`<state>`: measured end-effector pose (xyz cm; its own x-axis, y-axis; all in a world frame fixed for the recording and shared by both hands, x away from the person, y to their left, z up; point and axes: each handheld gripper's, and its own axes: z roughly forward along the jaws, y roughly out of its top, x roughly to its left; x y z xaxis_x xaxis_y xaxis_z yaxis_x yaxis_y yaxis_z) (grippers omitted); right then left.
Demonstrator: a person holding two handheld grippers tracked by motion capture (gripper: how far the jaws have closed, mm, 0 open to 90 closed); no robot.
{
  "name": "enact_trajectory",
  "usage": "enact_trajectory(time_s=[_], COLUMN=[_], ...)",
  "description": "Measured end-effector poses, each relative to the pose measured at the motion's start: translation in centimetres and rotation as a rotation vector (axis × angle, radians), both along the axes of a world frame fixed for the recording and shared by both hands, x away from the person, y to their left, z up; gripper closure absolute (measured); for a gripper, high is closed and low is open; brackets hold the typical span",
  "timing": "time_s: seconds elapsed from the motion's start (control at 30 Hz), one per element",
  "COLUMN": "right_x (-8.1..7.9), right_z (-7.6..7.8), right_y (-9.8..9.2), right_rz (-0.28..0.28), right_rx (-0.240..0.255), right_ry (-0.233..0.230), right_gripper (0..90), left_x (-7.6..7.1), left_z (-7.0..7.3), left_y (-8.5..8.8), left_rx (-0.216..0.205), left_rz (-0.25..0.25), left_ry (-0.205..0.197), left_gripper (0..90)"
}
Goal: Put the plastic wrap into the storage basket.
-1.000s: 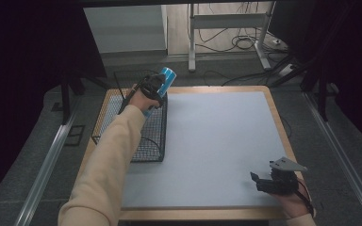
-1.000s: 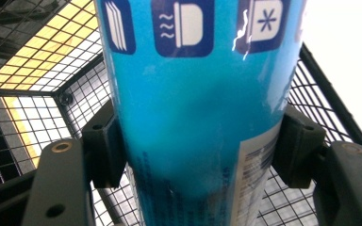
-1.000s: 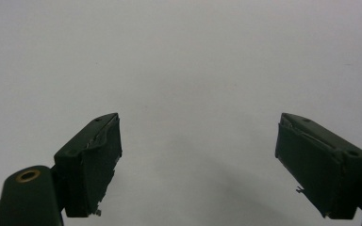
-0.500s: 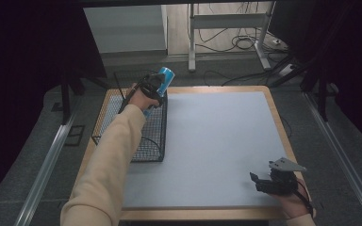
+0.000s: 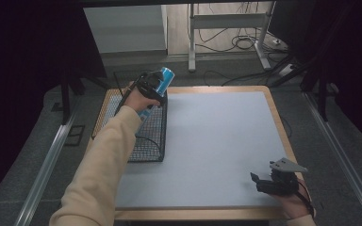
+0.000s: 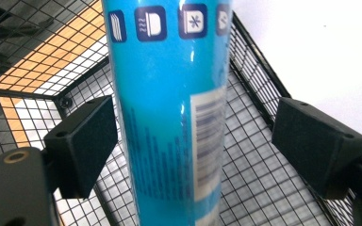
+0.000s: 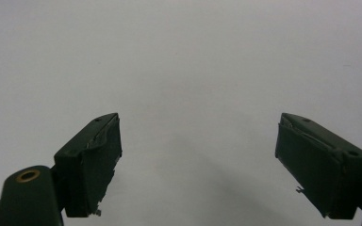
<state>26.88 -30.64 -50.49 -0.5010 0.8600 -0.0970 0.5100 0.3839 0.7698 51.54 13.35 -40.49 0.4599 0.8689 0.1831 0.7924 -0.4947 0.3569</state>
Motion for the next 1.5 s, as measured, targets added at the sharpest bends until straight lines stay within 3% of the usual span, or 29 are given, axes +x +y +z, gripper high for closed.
enact_trajectory(time_s=[0.27, 0.37, 0.77, 0.87, 1.07, 1.23, 1.5], right_x=[0.1, 0.1, 0.6, 0.6, 0.6, 0.4, 0.6], right_z=[-0.1, -0.1, 0.1, 0.1, 0.1, 0.3, 0.5], right_y=[0.1, 0.1, 0.6, 0.7, 0.8, 1.0, 1.5], right_rz=[-0.001, -0.003, 0.019, 0.023, 0.030, 0.024, 0.027], right_rx=[-0.001, 0.005, 0.017, 0.017, 0.014, 0.007, 0.000], right_ry=[0.005, 0.005, 0.002, 0.005, 0.000, -0.010, -0.020], right_gripper=[15.5, 15.5, 15.5, 15.5, 15.5, 15.5, 15.5], left_x=[-2.0, -2.9, -7.8, -9.2, -12.1, -14.4, -18.8], left_z=[0.7, 0.7, 2.4, 2.6, 2.3, 1.7, -0.2], left_y=[0.7, 0.5, -0.6, -1.1, -2.4, -3.9, -7.0], left_rx=[-0.085, -0.098, -0.188, -0.228, -0.294, -0.320, -0.390], left_rz=[-0.021, -0.040, -0.137, -0.164, -0.207, -0.268, -0.397], left_ry=[-0.045, -0.055, -0.126, -0.137, -0.165, -0.173, -0.176], left_gripper=[13.5, 12.9, 13.0, 13.2, 14.1, 14.6, 15.6])
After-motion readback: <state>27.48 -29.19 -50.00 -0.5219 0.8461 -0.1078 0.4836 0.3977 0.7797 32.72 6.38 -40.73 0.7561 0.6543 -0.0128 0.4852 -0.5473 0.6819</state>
